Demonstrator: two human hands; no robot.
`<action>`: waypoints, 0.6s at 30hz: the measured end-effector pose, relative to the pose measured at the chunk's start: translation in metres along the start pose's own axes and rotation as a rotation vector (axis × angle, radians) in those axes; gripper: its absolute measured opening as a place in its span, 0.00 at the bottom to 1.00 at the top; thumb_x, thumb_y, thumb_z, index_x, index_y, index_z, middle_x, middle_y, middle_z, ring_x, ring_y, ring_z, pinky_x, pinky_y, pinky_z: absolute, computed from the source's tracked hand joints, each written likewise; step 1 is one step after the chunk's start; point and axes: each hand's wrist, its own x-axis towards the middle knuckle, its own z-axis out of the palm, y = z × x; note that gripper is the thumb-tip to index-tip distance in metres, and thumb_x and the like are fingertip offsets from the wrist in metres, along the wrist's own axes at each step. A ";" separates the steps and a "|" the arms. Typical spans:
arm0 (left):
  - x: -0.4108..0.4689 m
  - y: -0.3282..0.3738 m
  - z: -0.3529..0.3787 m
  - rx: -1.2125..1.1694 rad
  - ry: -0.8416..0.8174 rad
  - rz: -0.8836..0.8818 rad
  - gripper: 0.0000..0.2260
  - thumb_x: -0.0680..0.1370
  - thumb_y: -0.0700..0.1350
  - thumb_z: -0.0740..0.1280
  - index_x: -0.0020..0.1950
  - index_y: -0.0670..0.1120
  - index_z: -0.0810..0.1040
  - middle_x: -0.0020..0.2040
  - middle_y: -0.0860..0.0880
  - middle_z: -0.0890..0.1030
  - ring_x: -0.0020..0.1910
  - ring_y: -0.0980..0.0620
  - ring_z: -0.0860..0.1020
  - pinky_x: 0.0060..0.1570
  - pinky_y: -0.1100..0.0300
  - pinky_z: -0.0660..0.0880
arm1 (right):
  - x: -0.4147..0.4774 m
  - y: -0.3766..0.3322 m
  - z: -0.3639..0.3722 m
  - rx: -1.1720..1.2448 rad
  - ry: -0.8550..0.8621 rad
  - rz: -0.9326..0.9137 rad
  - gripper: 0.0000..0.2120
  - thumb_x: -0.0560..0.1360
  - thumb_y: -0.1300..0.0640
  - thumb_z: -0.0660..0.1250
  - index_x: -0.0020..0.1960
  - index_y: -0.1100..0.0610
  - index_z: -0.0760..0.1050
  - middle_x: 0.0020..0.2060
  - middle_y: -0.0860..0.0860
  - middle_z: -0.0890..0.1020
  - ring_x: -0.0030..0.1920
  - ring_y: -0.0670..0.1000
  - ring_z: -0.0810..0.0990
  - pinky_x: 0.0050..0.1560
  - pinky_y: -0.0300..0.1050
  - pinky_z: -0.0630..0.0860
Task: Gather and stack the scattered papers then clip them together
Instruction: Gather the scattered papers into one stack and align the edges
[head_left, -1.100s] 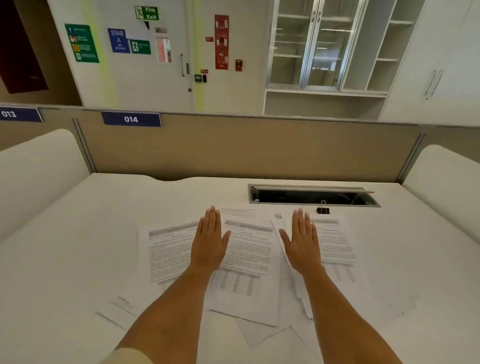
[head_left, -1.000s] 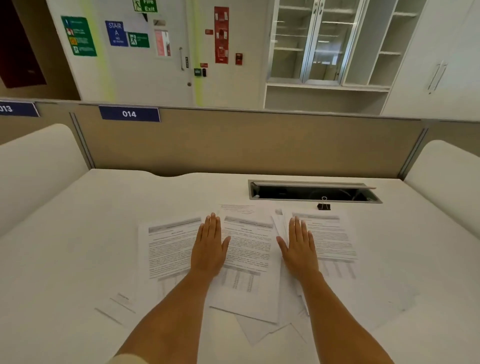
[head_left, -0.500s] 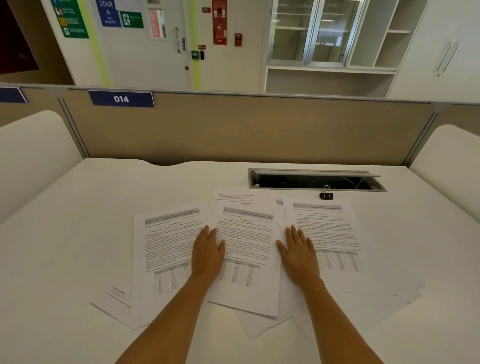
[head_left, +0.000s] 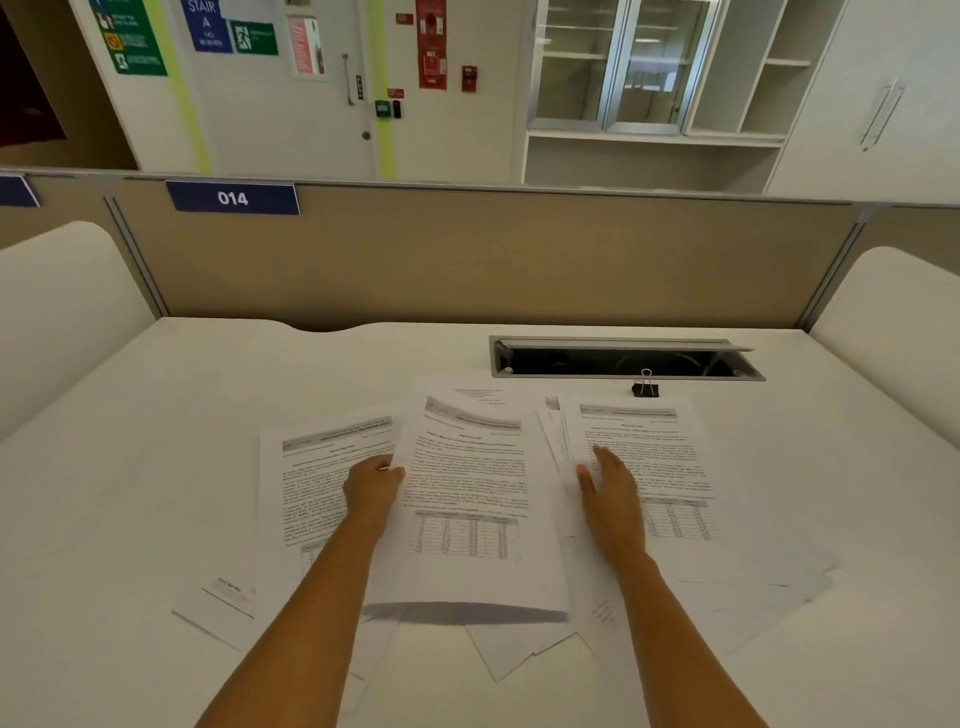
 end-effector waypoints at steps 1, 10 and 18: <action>0.000 -0.004 -0.003 -0.002 0.011 0.000 0.15 0.77 0.38 0.64 0.63 0.40 0.76 0.61 0.40 0.79 0.58 0.41 0.77 0.56 0.53 0.73 | 0.002 0.003 -0.009 0.018 0.069 0.045 0.25 0.79 0.51 0.57 0.73 0.58 0.60 0.72 0.55 0.65 0.73 0.55 0.61 0.72 0.52 0.57; -0.014 -0.021 0.002 0.055 0.104 0.246 0.13 0.79 0.40 0.61 0.60 0.37 0.77 0.55 0.39 0.81 0.54 0.41 0.78 0.51 0.58 0.71 | 0.009 0.067 -0.100 -0.272 0.104 0.558 0.42 0.65 0.45 0.75 0.70 0.63 0.63 0.66 0.66 0.68 0.66 0.66 0.65 0.65 0.59 0.64; -0.017 -0.024 0.003 -0.017 0.115 0.286 0.14 0.79 0.40 0.62 0.64 0.38 0.73 0.57 0.37 0.80 0.53 0.40 0.79 0.47 0.58 0.73 | 0.008 0.072 -0.113 0.002 0.249 0.473 0.26 0.66 0.63 0.75 0.63 0.60 0.72 0.58 0.63 0.78 0.57 0.64 0.77 0.61 0.56 0.72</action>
